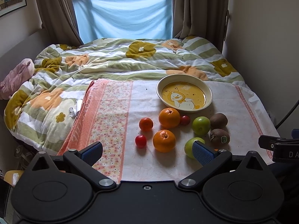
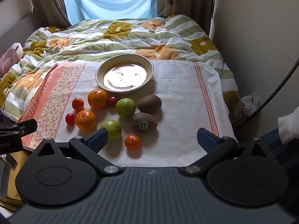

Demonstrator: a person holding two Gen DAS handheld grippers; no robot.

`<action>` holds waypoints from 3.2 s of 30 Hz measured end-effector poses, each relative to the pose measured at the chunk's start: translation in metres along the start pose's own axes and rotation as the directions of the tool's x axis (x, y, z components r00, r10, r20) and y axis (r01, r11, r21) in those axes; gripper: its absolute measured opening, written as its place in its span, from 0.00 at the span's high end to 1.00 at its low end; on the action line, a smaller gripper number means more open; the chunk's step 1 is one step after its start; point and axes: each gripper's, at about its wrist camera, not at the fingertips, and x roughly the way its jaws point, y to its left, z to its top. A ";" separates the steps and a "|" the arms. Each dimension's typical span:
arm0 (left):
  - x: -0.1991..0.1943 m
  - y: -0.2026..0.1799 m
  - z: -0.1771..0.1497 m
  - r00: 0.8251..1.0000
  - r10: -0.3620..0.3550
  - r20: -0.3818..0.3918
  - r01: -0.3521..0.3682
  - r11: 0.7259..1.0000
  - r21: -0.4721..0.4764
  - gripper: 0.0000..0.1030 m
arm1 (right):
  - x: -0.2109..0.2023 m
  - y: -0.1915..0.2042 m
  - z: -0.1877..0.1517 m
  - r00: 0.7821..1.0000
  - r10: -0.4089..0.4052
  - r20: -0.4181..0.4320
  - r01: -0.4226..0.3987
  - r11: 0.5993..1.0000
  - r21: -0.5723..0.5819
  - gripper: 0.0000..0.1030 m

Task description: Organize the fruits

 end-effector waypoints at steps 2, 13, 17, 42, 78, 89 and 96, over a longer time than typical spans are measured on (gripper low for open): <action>0.000 0.000 0.000 1.000 -0.001 0.000 0.001 1.000 -0.001 0.00 | -0.001 0.002 0.000 1.000 0.002 0.001 -0.002 1.000 -0.003 0.00; 0.000 0.002 0.000 1.000 -0.004 0.003 0.004 1.000 0.001 0.00 | 0.003 0.003 0.000 1.000 0.004 -0.001 -0.004 1.000 -0.004 0.00; 0.000 0.000 0.000 1.000 0.003 0.001 -0.003 1.000 0.007 0.00 | 0.003 0.003 0.000 1.000 0.003 0.000 -0.003 1.000 -0.005 0.00; -0.004 -0.001 0.000 1.000 0.014 0.010 -0.014 1.000 0.012 0.00 | 0.007 0.004 0.001 1.000 0.021 0.001 -0.021 1.000 -0.001 0.00; 0.092 -0.006 0.006 0.995 -0.039 -0.091 0.042 0.998 0.040 0.07 | 0.100 -0.004 0.022 0.992 0.097 -0.077 -0.090 0.992 0.083 0.00; 0.167 -0.028 0.009 0.976 -0.021 -0.219 0.009 0.998 -0.055 0.12 | 0.176 -0.013 0.024 0.972 0.172 -0.158 -0.157 0.982 0.106 0.00; 0.195 -0.035 0.006 0.959 -0.015 -0.282 -0.006 0.997 -0.075 0.25 | 0.205 -0.023 0.019 0.955 0.205 -0.214 -0.177 0.974 0.144 0.00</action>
